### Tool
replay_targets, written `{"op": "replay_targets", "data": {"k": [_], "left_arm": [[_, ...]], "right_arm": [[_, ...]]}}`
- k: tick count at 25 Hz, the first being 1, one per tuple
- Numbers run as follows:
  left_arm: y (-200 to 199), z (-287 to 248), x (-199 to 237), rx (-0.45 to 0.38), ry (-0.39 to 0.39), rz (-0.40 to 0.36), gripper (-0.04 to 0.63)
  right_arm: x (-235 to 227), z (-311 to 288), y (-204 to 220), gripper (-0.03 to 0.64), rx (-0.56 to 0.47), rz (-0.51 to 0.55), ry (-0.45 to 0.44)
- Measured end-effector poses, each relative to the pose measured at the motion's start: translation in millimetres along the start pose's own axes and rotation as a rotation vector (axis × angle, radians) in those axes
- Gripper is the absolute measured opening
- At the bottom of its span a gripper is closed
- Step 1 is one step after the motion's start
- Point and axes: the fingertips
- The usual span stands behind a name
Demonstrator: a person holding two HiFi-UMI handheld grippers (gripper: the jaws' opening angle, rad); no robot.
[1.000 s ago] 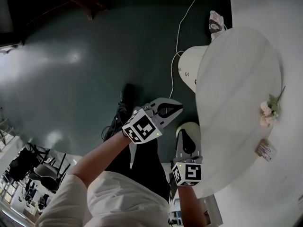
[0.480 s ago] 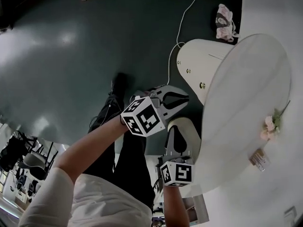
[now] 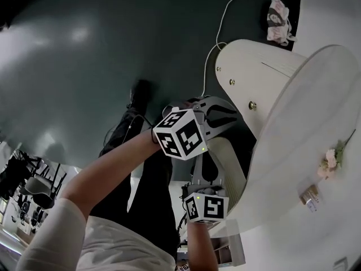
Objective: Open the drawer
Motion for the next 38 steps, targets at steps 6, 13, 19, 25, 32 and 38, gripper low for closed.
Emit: {"op": "replay_targets", "data": {"k": [6,13,19,25,32,38], "left_arm": [[12,-23,4,0.003,0.027,-0.007,0.084],[17,-53,10,-0.002,0.039,0.022,0.110],[25,-74,10,0.007,0.051,0.045,0.136],[25,-95,13,0.006,0.065,0.056,0.158],[23,-105,6,0.015,0.052,0.015,0.104],[24,-103,7,0.026,0.056,-0.009,0.104]], "right_arm": [[-8,-5,11,0.011,0.017,-0.012,0.005],[-23,-12,12,0.011,0.044,-0.006,-0.005],[-22,-22,22,0.011,0.059,-0.027,-0.030],[-29,-26,26,0.011,0.065,-0.042,-0.026],[-44,-27,27,0.011,0.048,-0.080,-0.006],[-43,-25,26,0.011,0.036,-0.068,0.003]]}}
Point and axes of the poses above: the fingertips, and each gripper's own axes: z backward along the fingers, x to its left, y out of its underside, and after that the axes turned 10 degrees about -y, right-handed
